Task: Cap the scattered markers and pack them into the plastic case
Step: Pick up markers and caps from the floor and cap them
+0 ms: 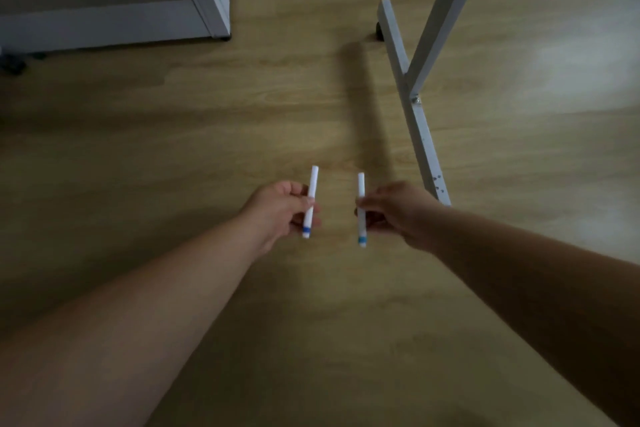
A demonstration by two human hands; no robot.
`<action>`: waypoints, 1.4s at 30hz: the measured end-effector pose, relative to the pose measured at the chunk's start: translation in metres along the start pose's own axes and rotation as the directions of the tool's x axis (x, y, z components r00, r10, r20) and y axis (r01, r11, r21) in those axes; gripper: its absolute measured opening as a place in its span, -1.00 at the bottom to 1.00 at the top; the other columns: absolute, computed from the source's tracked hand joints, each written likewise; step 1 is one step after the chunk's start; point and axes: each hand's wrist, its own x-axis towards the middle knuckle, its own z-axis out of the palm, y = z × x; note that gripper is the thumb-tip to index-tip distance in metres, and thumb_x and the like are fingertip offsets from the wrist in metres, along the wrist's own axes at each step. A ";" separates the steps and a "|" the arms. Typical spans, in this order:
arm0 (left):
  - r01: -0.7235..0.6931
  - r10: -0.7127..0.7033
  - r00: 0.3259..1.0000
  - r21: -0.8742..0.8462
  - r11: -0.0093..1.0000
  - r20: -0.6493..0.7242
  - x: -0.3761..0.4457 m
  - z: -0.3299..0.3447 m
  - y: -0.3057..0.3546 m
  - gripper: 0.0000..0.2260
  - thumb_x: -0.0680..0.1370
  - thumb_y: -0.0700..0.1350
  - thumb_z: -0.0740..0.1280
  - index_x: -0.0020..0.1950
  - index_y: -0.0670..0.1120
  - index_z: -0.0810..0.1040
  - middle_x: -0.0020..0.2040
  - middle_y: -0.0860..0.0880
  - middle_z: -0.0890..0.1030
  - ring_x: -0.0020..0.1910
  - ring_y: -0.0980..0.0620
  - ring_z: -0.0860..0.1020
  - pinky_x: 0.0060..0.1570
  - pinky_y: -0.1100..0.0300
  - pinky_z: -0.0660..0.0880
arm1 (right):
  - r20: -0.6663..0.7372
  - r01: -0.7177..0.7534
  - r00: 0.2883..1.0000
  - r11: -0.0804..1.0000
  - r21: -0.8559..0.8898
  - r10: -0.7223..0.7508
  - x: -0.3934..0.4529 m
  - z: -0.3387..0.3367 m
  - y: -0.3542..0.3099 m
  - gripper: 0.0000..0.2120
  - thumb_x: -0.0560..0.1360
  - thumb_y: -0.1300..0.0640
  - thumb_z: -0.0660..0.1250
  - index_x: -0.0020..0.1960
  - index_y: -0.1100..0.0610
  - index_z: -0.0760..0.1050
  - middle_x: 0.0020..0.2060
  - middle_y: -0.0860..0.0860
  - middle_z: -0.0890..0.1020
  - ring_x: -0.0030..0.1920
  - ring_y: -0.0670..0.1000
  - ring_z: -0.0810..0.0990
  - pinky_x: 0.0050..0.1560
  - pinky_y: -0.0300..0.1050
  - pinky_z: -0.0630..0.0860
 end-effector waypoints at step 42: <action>-0.529 0.016 0.663 -0.453 0.717 -0.748 -0.757 -0.441 0.237 -0.93 0.57 -0.34 0.32 -0.03 -0.22 0.58 -0.19 -0.17 0.66 -0.21 -0.07 0.67 -0.15 0.09 0.66 | 0.733 0.559 0.648 0.782 -0.276 -0.205 -0.640 0.475 -0.405 -0.90 0.49 0.29 0.40 -0.01 0.29 0.60 -0.14 0.20 0.69 -0.15 0.11 0.71 -0.07 0.00 0.63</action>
